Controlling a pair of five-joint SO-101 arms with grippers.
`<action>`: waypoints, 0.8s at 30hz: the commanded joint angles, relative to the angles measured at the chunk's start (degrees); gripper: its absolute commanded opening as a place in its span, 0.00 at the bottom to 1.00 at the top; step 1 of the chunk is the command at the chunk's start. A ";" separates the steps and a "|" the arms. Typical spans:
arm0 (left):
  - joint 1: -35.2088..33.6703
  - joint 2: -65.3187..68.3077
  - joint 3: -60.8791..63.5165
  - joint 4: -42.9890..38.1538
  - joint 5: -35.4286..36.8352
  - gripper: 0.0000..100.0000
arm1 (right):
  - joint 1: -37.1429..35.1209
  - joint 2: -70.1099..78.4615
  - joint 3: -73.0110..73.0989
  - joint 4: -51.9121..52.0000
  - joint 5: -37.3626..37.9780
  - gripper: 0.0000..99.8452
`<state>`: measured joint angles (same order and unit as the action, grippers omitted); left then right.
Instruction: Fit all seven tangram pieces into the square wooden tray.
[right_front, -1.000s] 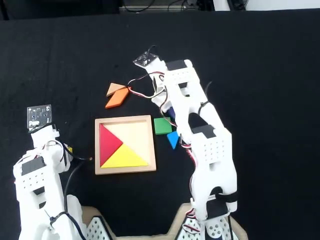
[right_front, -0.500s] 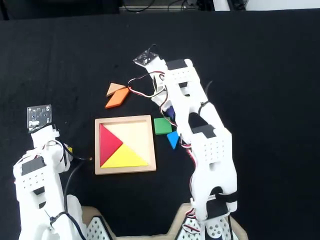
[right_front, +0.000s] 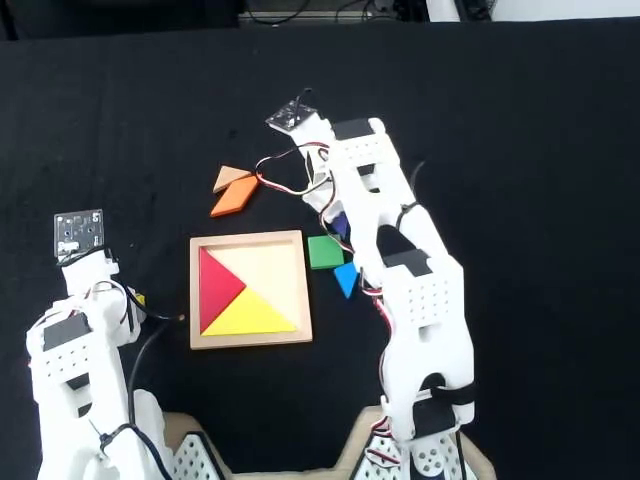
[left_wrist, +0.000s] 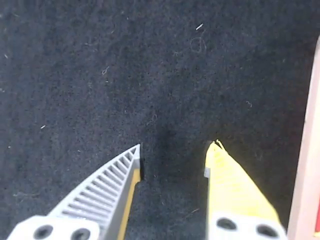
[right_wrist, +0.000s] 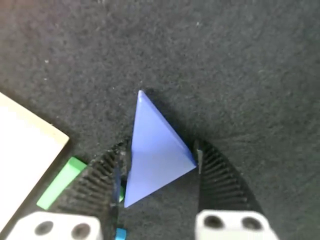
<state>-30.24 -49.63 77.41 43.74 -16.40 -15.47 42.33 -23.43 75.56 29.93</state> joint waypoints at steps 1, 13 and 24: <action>-0.04 -0.79 -0.40 0.00 -0.53 0.21 | -0.70 -0.66 -2.51 1.41 -0.35 0.11; -0.04 -0.79 -0.40 0.00 -0.53 0.21 | -0.79 -0.66 -17.36 15.74 -0.62 0.11; -0.04 -0.88 -0.40 0.00 -0.53 0.21 | -8.26 -0.66 -19.56 23.65 -2.37 0.11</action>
<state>-30.24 -49.63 77.41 43.74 -16.40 -19.69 42.51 -40.04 97.89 29.49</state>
